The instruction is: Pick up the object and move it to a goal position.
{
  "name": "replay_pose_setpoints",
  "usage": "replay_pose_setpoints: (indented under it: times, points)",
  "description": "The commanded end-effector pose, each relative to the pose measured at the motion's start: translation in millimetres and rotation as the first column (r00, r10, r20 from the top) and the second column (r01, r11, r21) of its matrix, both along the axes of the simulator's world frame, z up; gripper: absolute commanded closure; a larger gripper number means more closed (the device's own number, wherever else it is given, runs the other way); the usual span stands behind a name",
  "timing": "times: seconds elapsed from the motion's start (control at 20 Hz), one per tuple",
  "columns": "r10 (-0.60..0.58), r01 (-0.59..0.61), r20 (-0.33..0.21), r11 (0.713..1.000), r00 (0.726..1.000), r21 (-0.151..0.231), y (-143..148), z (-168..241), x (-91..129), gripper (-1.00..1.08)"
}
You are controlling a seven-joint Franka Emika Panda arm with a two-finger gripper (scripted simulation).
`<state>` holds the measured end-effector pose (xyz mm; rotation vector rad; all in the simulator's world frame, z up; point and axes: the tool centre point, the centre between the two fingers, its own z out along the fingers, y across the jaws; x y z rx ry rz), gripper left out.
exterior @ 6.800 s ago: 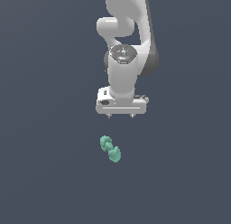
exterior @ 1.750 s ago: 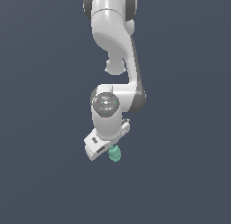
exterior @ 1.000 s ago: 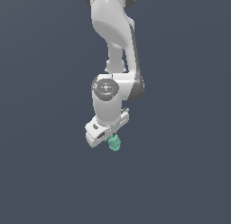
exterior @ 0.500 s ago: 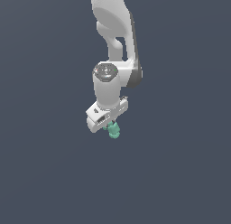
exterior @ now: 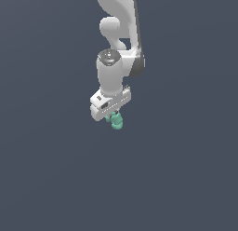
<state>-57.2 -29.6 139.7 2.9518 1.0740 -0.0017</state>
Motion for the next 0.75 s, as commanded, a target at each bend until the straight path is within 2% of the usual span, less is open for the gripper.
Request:
replay_pose_setpoints:
  times: [0.0,0.35,0.7]
  points:
    - [0.000,0.000,0.001,1.000,1.000,0.000,-0.5,4.2,-14.7,1.08]
    - [0.000,0.000,0.001,1.000,1.000,0.000,-1.6,12.5,-42.5,1.08]
    - [0.000,0.000,0.001,1.000,1.000,0.000,-1.9,15.7,-52.0,1.08]
